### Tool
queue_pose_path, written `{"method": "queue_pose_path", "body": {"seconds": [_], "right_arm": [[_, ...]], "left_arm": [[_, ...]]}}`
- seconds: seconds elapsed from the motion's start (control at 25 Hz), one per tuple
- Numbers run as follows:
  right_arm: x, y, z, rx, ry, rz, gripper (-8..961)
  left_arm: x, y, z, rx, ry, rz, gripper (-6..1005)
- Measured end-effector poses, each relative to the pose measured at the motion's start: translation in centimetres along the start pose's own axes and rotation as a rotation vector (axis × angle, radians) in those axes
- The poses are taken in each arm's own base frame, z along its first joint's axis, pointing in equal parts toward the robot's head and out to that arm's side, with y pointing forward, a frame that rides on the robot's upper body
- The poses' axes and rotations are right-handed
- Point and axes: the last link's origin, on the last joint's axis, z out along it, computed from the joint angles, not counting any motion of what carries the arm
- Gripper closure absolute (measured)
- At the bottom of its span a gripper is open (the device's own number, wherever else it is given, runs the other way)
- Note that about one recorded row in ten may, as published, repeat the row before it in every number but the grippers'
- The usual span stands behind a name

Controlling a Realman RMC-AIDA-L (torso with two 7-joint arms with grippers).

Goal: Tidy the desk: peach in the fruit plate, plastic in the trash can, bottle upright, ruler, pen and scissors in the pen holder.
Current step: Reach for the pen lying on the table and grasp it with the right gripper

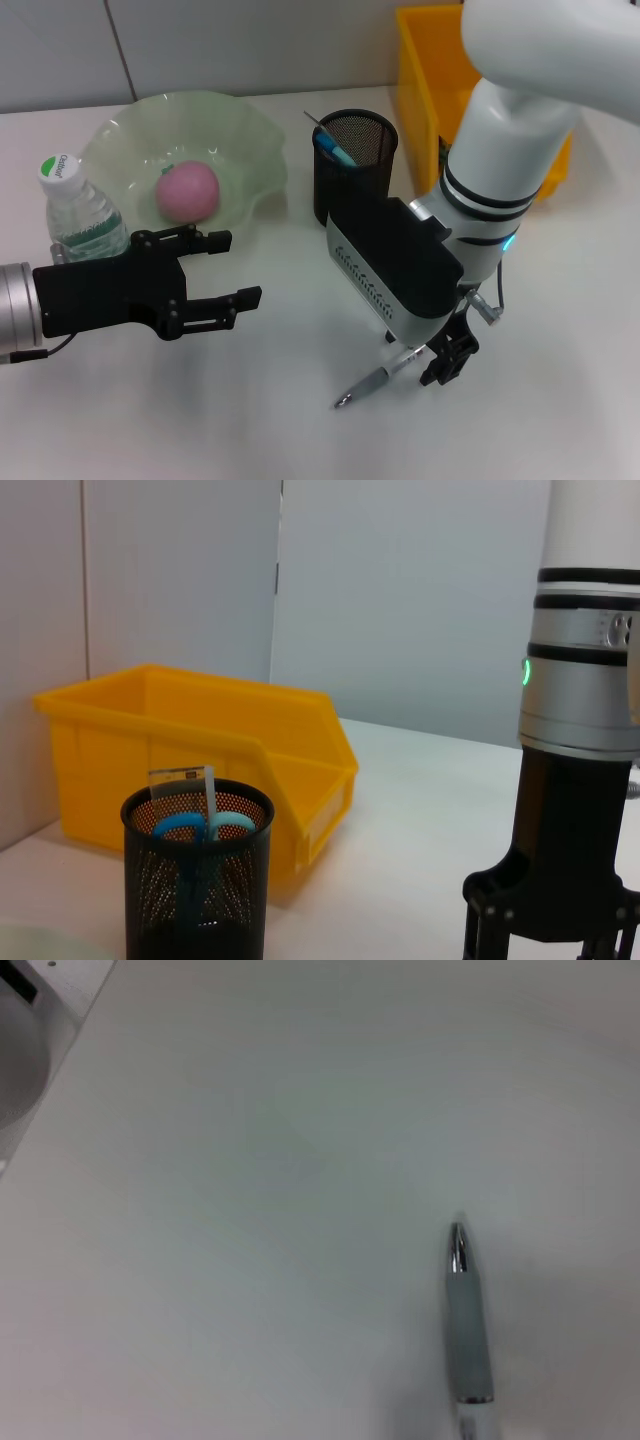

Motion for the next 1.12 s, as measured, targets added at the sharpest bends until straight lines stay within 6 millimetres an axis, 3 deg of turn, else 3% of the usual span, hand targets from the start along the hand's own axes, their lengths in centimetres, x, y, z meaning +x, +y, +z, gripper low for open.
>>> {"method": "queue_pose_path", "body": {"seconds": [0.28,0.52,1.04,1.12], "right_arm": [[0.06,-0.09,0.22,0.005,-0.002,0.004,358],[0.14,-0.08,0.42,0.004,-0.003,0.006,495],[-0.06,0.00,0.95,-0.007,0.012,-0.015,501],[-0.07,0.01,0.97,-0.007,0.013,-0.016,547]], "left_arm": [[0.02,0.02,0.01,0.002,0.007,-0.004,213],[-0.03,0.07,0.09,0.001,0.012,-0.011,213],[0.08,-0.05,0.25,0.002,0.013,-0.010,213],[0.09,-0.06,0.25,0.002,0.013,-0.010,213]]}}
